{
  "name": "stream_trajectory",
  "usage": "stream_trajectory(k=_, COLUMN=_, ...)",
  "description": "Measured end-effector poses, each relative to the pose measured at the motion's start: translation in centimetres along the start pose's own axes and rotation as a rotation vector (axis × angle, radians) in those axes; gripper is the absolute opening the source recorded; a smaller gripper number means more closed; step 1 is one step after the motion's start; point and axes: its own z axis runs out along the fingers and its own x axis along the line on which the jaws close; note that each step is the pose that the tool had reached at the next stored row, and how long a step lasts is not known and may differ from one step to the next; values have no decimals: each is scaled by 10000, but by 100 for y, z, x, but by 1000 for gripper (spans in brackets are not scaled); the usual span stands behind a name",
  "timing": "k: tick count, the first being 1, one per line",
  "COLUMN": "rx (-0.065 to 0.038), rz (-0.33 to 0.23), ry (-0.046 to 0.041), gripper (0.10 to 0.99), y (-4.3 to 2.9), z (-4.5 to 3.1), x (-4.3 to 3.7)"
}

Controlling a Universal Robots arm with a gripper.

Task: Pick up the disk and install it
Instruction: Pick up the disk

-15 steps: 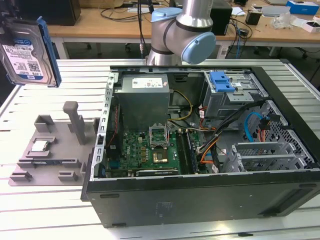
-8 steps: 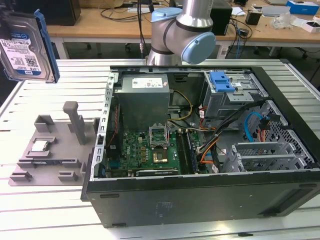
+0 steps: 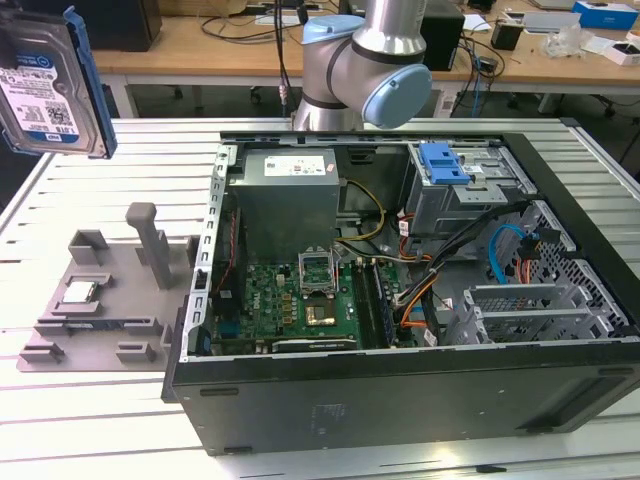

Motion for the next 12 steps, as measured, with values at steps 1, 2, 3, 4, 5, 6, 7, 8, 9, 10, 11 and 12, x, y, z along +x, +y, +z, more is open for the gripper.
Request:
stream_trajectory(k=1, rx=-1, rz=0, ry=0, gripper=365, y=1, z=-24, x=-1)
stream_trajectory(k=2, rx=-1, rz=0, ry=0, gripper=365, y=2, z=-44, x=-1)
stream_trajectory(k=3, rx=-1, rz=0, ry=0, gripper=365, y=4, z=-76, x=-2)
stream_trajectory(k=4, rx=-1, rz=0, ry=0, gripper=365, y=5, z=-100, x=-2)
stream_trajectory(k=5, rx=-1, rz=0, ry=0, gripper=365, y=5, z=-116, x=-2)
stream_trajectory(k=6, rx=0, rz=0, ry=0, gripper=365, y=6, z=-131, x=-3)
stream_trajectory(k=7, rx=-1, rz=0, ry=0, gripper=365, y=7, z=-160, x=-3)
stream_trajectory(k=8, rx=-1, rz=0, ry=0, gripper=365, y=8, z=-181, x=-4)
stream_trajectory(k=9, rx=-1, rz=0, ry=1, gripper=365, y=9, z=-204, x=-5)
stream_trajectory(k=10, rx=-2, rz=0, ry=1, gripper=365, y=10, z=-220, x=-5)
stream_trajectory(k=11, rx=-1, rz=0, ry=0, gripper=365, y=11, z=-244, x=-5)
stream_trajectory(k=12, rx=-2, rz=0, ry=1, gripper=365, y=12, z=-258, x=-6)
